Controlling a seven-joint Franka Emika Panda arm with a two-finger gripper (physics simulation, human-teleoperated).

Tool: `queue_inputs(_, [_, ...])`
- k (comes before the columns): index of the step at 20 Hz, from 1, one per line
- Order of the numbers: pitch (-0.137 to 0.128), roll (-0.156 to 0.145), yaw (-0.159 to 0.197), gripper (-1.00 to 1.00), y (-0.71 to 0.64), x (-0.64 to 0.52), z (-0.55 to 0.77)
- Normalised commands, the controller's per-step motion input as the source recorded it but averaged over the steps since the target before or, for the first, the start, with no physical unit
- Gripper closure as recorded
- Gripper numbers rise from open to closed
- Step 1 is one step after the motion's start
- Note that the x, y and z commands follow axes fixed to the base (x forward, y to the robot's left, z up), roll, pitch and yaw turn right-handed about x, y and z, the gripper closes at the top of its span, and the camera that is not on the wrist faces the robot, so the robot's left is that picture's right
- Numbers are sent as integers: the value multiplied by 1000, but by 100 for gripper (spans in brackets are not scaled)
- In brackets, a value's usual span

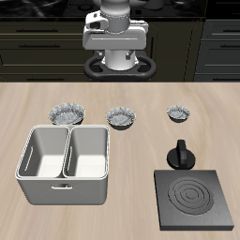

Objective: Place the largest bowl inside the left compartment of the bowl drainer

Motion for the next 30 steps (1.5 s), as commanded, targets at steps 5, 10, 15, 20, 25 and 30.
queue_inputs(5, [-10,-35,4,-100,-384,81,50])
queue_inputs(10, [-27,-23,18,-100,-479,92,77])
queue_inputs(15, [-17,-32,-4,-100,-453,-39,115])
queue_inputs(20, [-4,31,-1,-100,-351,-33,51])
queue_inputs(25, [-8,24,24,-100,-278,-42,18])
queue_inputs(30, [-9,55,49,-100,-208,-6,15])
